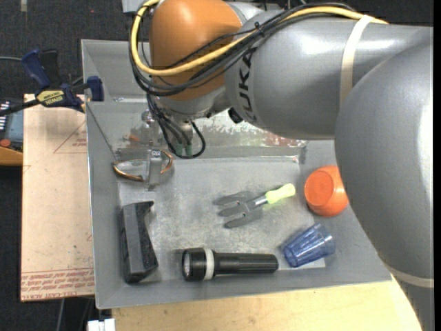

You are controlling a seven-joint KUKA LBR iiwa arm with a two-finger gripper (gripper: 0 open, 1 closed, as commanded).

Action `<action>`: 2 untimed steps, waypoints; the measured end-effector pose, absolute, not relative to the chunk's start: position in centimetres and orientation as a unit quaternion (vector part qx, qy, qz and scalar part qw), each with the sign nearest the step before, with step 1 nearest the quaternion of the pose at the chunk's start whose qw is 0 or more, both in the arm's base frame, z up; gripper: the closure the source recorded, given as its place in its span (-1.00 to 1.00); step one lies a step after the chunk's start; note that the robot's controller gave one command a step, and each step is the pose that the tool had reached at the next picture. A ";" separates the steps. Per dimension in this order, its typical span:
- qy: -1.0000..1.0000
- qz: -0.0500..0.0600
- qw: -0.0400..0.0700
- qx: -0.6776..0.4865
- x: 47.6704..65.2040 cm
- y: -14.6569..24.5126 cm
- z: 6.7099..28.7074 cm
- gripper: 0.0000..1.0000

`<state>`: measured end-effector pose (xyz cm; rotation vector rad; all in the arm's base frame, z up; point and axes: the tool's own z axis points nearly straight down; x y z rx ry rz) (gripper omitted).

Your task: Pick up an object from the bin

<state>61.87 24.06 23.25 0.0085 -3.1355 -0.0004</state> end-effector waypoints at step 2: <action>-0.999 -0.002 -0.002 -0.051 64.6 21.9 10.8 -1.00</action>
Offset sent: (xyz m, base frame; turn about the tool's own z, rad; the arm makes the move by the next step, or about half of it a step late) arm 0.0321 -0.0284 -0.1625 0.1376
